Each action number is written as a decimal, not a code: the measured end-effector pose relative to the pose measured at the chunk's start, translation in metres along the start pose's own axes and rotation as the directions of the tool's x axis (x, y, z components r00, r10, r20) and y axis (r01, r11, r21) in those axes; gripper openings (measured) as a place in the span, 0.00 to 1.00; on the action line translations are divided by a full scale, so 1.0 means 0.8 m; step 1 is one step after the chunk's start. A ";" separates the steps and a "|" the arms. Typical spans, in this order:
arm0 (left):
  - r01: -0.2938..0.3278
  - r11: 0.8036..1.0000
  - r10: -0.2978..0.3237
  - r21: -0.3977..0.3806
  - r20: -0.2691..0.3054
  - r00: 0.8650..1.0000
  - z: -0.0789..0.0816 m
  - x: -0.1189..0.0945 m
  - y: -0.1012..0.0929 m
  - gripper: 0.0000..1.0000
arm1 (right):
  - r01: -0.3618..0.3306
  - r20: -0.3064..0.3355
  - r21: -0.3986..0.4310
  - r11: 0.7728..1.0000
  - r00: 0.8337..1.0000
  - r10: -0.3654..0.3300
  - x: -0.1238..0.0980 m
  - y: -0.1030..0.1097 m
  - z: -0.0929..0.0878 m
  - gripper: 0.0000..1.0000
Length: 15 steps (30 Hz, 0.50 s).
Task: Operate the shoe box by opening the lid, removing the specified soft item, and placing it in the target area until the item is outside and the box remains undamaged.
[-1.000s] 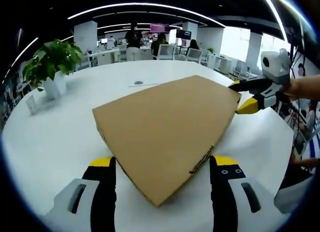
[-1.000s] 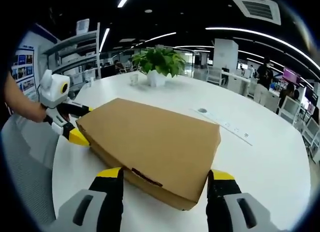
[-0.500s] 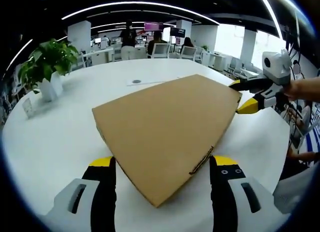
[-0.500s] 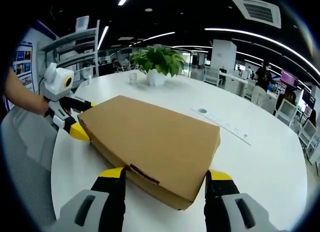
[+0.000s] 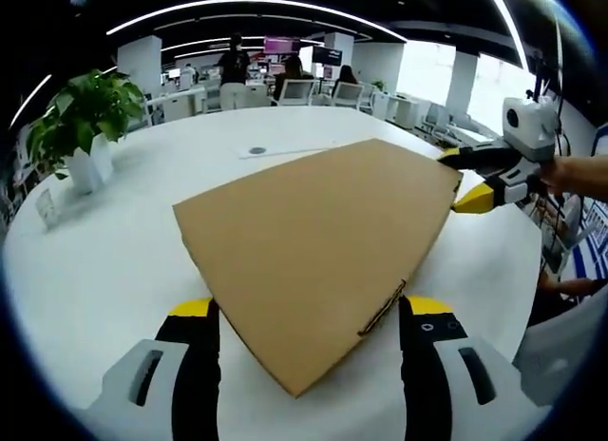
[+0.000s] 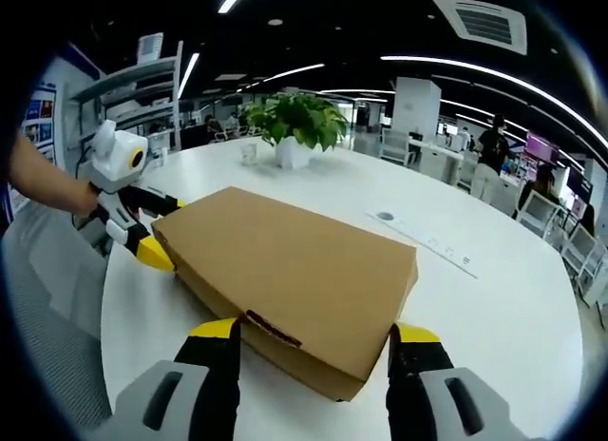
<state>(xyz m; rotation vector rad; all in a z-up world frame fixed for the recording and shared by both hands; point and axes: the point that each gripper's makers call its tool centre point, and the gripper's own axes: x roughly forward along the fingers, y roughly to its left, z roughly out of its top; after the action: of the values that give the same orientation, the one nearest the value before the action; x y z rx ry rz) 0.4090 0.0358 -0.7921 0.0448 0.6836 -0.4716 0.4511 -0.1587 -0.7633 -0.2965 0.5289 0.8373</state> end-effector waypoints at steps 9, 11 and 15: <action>0.018 1.000 -0.017 0.013 -0.013 1.000 -0.007 -0.011 0.014 0.79 | 0.009 0.018 0.007 1.000 1.000 -0.009 0.004 0.020 0.004 0.58; 0.022 1.000 -0.022 0.016 -0.016 1.000 -0.008 -0.013 0.018 0.79 | 0.012 0.021 0.010 1.000 1.000 -0.012 0.006 0.024 0.005 0.58; 0.031 0.999 -0.031 0.023 -0.020 0.999 -0.011 -0.017 0.025 0.79 | 0.019 0.029 0.017 1.000 0.999 -0.019 0.007 0.032 0.006 0.57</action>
<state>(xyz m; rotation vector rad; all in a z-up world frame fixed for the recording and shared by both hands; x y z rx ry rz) 0.4031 0.0605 -0.7923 0.0608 0.6994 -0.5096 0.4359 -0.1366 -0.7633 -0.2733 0.5048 0.8172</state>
